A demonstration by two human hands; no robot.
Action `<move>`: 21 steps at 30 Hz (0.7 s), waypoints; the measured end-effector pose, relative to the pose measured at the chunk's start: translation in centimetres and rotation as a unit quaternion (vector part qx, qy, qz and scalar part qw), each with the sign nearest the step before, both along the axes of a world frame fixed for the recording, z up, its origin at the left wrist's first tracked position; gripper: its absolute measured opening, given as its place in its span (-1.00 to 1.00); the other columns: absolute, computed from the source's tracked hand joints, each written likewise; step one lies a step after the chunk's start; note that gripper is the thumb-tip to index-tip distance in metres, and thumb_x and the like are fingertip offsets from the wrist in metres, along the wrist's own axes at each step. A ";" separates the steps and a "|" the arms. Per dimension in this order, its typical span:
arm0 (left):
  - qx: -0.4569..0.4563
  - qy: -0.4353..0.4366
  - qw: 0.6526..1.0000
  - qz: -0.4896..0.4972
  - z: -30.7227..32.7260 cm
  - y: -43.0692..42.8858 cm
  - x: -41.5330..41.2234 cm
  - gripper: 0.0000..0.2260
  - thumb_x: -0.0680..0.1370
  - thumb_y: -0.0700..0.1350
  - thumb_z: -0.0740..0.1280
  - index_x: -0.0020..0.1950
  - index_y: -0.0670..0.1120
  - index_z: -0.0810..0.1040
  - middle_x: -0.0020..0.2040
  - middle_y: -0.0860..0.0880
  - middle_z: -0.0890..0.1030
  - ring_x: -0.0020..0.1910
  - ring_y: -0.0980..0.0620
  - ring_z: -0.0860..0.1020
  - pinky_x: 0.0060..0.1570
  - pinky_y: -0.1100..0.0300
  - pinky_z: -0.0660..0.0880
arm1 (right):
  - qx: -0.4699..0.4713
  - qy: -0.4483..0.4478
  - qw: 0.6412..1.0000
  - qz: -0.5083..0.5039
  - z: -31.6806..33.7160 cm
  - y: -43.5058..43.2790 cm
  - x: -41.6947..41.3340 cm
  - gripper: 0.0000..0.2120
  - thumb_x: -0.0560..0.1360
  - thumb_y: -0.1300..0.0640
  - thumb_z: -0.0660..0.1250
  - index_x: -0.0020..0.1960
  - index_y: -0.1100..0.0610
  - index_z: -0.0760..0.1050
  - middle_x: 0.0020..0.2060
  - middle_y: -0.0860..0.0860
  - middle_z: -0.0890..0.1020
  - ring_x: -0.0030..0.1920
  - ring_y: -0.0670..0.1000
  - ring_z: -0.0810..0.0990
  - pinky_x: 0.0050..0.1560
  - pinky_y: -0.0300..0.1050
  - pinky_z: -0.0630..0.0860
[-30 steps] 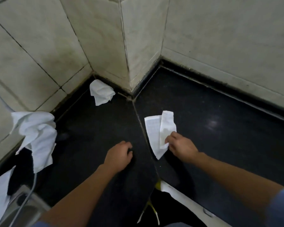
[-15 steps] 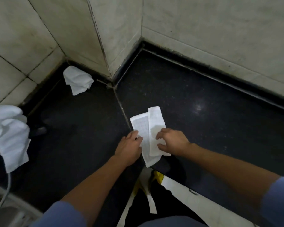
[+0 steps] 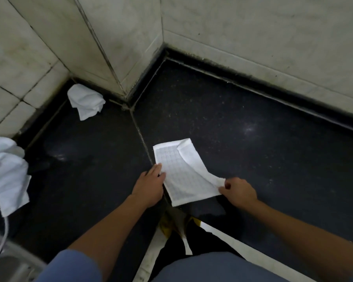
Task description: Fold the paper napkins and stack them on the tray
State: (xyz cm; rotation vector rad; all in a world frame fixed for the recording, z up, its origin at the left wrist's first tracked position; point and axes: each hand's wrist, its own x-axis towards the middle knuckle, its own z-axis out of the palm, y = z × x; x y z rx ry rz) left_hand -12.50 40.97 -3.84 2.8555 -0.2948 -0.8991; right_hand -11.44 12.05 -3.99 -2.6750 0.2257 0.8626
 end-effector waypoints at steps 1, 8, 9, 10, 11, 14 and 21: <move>0.003 0.000 1.000 -0.003 0.1 0.0 0.0 -0.51 0.60 -0.09 0.15 0.53 -0.07 0.14 0.57 -0.09 -0.07 0.55 -0.02 -0.08 0.46 0.02 0.04 | -0.023 0.013 1.000 0.003 0.4 -0.5 0.1 -0.72 0.44 -0.07 0.34 -0.33 0.09 0.48 -0.38 -0.03 0.53 -0.29 0.03 0.56 -0.31 -0.17 0.39; 0.014 -0.016 1.000 0.000 0.2 -0.5 0.6 -0.58 0.61 -0.09 0.13 0.48 -0.07 0.26 0.57 -0.12 0.00 0.54 -0.06 -0.04 0.45 0.01 0.06 | 0.086 -0.261 0.947 0.169 1.5 3.1 2.5 -0.87 0.45 0.11 0.39 -0.02 0.07 0.60 -0.11 0.00 0.61 -0.14 0.04 0.60 -0.22 -0.20 0.49; 0.012 -0.015 1.000 0.002 0.1 -0.6 0.6 -0.58 0.61 -0.09 0.13 0.48 -0.07 0.26 0.57 -0.13 0.00 0.54 -0.06 -0.02 0.45 0.02 0.08 | 0.121 -0.244 0.935 0.228 1.1 4.6 2.3 -0.83 0.46 0.14 0.37 0.05 0.11 0.60 -0.05 0.03 0.62 -0.07 0.06 0.60 -0.16 -0.12 0.56; 0.009 -0.015 1.000 0.006 0.0 -0.7 0.7 -0.57 0.60 -0.09 0.14 0.48 -0.07 0.26 0.56 -0.13 0.01 0.54 -0.06 0.01 0.44 0.02 0.10 | 0.137 -0.188 0.931 0.281 0.4 6.2 2.0 -0.74 0.50 0.15 0.31 0.17 0.13 0.57 0.09 0.06 0.60 0.07 0.08 0.57 -0.02 -0.03 0.57; 0.007 -0.013 1.000 0.011 0.0 -0.7 0.7 -0.57 0.60 -0.09 0.15 0.48 -0.06 0.27 0.56 -0.12 0.02 0.53 -0.06 0.04 0.43 0.03 0.13 | 0.127 -0.115 0.929 0.330 -0.2 7.5 1.5 -0.65 0.55 0.15 0.23 0.32 0.15 0.47 0.26 0.08 0.51 0.25 0.10 0.47 0.17 0.03 0.50; -0.003 -0.003 1.000 0.024 -0.1 -0.6 0.8 -0.56 0.59 -0.11 0.17 0.48 -0.06 0.27 0.57 -0.10 0.01 0.53 -0.05 0.06 0.41 0.03 0.15 | 0.038 -0.063 0.923 0.377 -1.7 7.9 1.7 -0.49 0.62 0.09 0.07 0.54 0.16 0.10 0.55 0.09 0.07 0.54 0.07 0.00 0.48 0.04 0.14; -0.016 0.000 0.999 0.031 -0.2 -0.4 0.8 -0.56 0.58 -0.12 0.18 0.47 -0.08 0.28 0.57 -0.11 0.01 0.52 -0.05 0.07 0.43 0.06 0.15 | -0.105 -0.081 0.962 0.238 -0.6 3.3 4.7 -0.45 0.63 -0.01 -0.02 0.56 0.15 -0.06 0.56 0.07 -0.09 0.55 0.09 -0.14 0.47 0.15 0.09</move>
